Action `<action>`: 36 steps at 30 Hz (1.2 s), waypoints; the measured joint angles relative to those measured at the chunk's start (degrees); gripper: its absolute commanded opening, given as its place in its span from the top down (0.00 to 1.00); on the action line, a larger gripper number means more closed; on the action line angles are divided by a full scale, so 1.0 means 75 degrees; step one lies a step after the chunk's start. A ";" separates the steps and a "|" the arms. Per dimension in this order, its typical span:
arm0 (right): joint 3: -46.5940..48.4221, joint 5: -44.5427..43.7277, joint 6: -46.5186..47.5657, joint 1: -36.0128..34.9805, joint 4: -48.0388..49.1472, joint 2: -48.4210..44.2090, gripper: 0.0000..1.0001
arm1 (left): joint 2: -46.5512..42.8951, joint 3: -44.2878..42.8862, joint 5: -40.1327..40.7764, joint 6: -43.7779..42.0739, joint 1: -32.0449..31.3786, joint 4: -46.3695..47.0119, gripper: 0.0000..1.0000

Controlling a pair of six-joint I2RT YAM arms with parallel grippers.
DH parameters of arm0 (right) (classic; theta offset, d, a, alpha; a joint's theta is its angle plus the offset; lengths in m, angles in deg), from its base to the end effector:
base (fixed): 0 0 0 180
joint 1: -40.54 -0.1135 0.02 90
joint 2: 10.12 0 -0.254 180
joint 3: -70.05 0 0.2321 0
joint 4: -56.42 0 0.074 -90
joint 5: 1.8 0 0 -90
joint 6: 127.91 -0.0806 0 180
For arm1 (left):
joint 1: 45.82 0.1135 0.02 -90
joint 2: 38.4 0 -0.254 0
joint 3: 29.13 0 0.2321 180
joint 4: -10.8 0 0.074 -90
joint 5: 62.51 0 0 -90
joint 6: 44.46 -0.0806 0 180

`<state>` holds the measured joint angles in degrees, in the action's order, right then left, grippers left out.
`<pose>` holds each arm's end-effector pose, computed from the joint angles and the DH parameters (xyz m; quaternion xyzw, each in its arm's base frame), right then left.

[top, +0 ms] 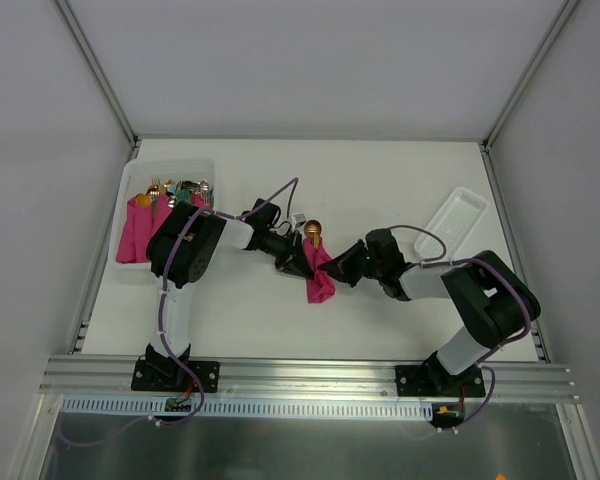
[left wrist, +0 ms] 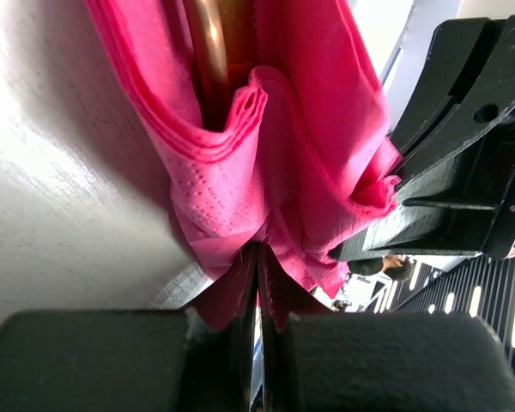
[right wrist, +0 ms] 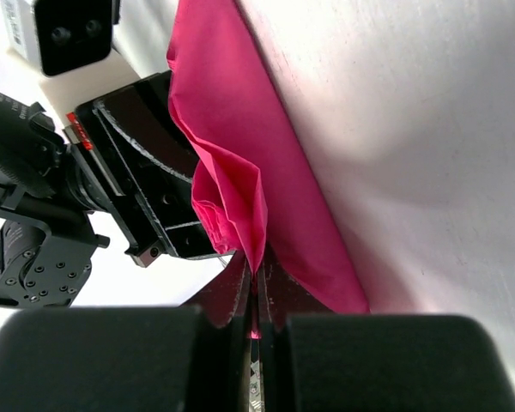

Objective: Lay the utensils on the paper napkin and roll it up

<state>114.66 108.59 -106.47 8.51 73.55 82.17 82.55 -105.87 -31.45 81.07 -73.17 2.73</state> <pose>0.2523 0.1910 0.1197 0.1845 0.8391 0.4736 0.1935 0.3127 -0.2395 0.0781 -0.0999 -0.8331 0.5440 0.0027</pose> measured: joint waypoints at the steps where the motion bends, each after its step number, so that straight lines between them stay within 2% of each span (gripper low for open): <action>1: 0.0015 0.0003 -0.0020 -0.0023 0.0000 0.0023 1.00 | 0.0000 -0.0015 0.0009 -0.0023 -0.0003 -0.0029 1.00; 9: 0.0262 0.0006 -0.0364 -0.0318 0.0160 0.0551 1.00 | 0.0000 -0.0093 0.0067 -0.0093 -0.0003 -0.0224 1.00; 21: 0.0029 0.0154 -0.1244 -0.0361 0.1588 0.1201 1.00 | -0.0079 -0.0125 0.0122 -0.0318 0.0012 -0.0405 0.98; 24: -0.0050 0.0213 -0.1405 -0.0364 0.2005 0.1376 1.00 | -0.0300 0.0006 0.0227 -0.0440 0.0009 -0.0425 0.95; 30: -0.0096 0.0423 -0.1460 -0.0379 0.2506 0.1571 1.00 | -0.0973 0.0516 0.0842 -0.0752 0.0012 -0.0452 0.78; 36: -0.0152 0.0356 -0.1148 -0.0379 0.2716 0.1699 1.00 | -0.1842 0.0889 0.1139 -0.1096 0.0047 -0.0959 0.75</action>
<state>113.52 111.25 -115.08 5.67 93.92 94.92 68.74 -99.21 -22.90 72.85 -72.82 -4.46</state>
